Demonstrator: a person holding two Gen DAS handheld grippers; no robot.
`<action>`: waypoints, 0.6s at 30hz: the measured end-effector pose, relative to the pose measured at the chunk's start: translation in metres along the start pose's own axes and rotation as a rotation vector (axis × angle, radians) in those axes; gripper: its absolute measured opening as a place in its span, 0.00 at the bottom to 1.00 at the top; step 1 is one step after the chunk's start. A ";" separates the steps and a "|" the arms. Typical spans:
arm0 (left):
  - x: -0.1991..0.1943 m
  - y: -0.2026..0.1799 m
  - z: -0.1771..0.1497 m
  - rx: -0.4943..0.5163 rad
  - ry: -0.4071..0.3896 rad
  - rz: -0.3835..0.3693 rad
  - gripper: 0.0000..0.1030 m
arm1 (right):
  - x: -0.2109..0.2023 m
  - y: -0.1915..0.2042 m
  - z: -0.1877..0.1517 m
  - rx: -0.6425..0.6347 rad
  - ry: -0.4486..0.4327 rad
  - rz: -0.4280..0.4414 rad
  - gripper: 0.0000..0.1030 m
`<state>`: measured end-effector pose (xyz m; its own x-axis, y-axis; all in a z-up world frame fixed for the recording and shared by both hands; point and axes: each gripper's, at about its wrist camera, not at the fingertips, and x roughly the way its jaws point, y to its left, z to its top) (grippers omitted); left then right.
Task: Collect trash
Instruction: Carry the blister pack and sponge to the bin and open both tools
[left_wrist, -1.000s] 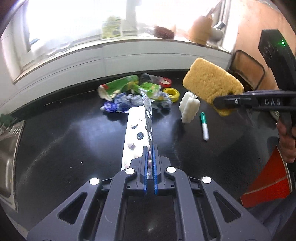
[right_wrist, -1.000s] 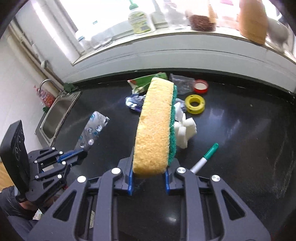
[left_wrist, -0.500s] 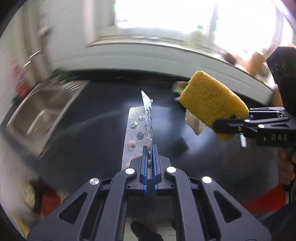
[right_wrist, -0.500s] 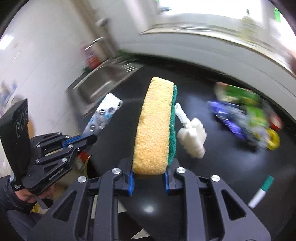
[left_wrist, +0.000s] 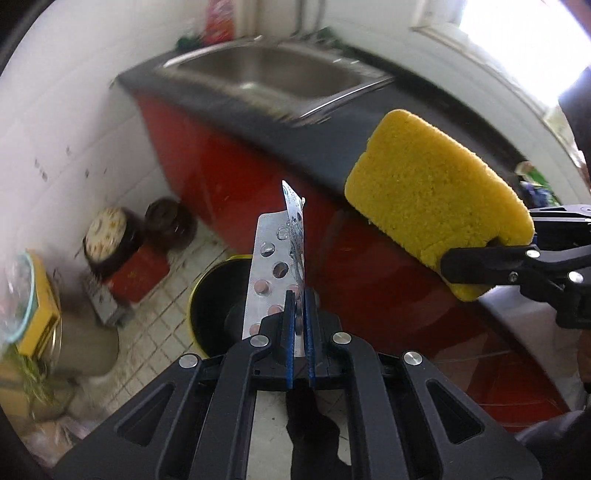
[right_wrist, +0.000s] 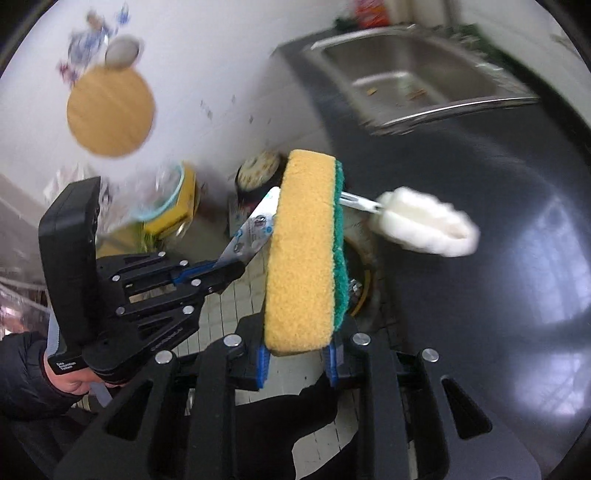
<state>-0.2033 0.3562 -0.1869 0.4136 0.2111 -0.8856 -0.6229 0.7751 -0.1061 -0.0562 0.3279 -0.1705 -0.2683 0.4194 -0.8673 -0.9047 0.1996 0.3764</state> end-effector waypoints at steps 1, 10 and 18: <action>0.006 0.007 -0.003 -0.012 0.012 -0.003 0.04 | 0.015 0.007 0.004 -0.011 0.020 -0.007 0.23; 0.060 0.064 -0.015 -0.048 0.062 -0.016 0.04 | 0.110 0.021 0.022 0.035 0.171 -0.024 0.23; 0.079 0.082 -0.023 -0.078 0.088 -0.028 0.04 | 0.142 0.018 0.038 0.038 0.232 -0.025 0.23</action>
<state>-0.2368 0.4227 -0.2761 0.3738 0.1347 -0.9177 -0.6632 0.7305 -0.1629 -0.0979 0.4248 -0.2745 -0.3191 0.2000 -0.9264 -0.8999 0.2428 0.3624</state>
